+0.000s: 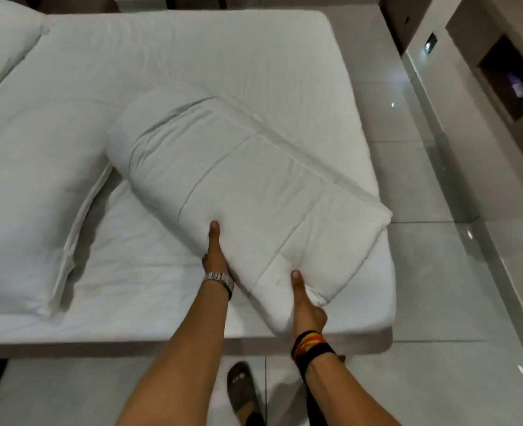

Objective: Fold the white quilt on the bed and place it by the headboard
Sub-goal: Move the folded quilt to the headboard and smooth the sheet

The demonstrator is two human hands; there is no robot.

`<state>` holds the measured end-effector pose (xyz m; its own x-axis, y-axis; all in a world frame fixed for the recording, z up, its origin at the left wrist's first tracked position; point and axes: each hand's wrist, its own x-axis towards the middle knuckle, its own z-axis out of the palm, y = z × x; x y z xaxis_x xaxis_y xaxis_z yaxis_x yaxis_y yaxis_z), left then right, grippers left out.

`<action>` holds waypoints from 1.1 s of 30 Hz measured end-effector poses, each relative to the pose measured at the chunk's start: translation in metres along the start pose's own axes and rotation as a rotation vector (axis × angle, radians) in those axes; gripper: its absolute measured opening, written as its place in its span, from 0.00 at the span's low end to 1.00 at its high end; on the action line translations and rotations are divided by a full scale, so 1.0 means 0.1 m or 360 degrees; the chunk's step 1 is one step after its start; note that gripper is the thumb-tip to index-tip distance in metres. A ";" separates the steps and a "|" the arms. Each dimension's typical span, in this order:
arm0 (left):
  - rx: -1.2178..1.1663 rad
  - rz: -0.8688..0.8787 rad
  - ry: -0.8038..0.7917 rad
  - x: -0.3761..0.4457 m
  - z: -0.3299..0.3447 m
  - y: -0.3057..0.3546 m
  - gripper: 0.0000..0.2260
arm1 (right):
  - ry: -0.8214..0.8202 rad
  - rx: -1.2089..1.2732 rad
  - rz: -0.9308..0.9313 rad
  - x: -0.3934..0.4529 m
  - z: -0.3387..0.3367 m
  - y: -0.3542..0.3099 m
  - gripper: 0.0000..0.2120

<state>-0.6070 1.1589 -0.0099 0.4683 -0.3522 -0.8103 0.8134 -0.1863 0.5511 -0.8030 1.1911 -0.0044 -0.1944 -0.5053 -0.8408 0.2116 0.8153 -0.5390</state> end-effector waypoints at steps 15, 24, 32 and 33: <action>0.0208 0.0080 0.0190 0.50 -0.38 0.57 0.57 | -0.0217 -0.1633 -0.1522 0.37 1.04 -2.10 0.59; 0.0109 0.0106 0.0376 1.05 -0.36 0.63 0.69 | -0.0284 -0.2283 -0.1012 1.84 2.57 -3.06 0.80; 0.0095 0.0401 0.0402 1.10 -0.31 0.65 0.60 | -0.0780 -0.1908 -0.0554 2.26 2.65 -2.86 0.70; 0.0092 0.0414 0.0411 1.04 -0.28 0.67 0.60 | -0.0849 -0.1898 -0.0589 2.21 2.64 -2.85 0.68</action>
<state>-0.4940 1.1357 -0.0626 0.7343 -0.1531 -0.6613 0.6384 -0.1751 0.7495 -0.6536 0.7725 -0.0505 0.3903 -0.5714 -0.7219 -0.7755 0.2186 -0.5923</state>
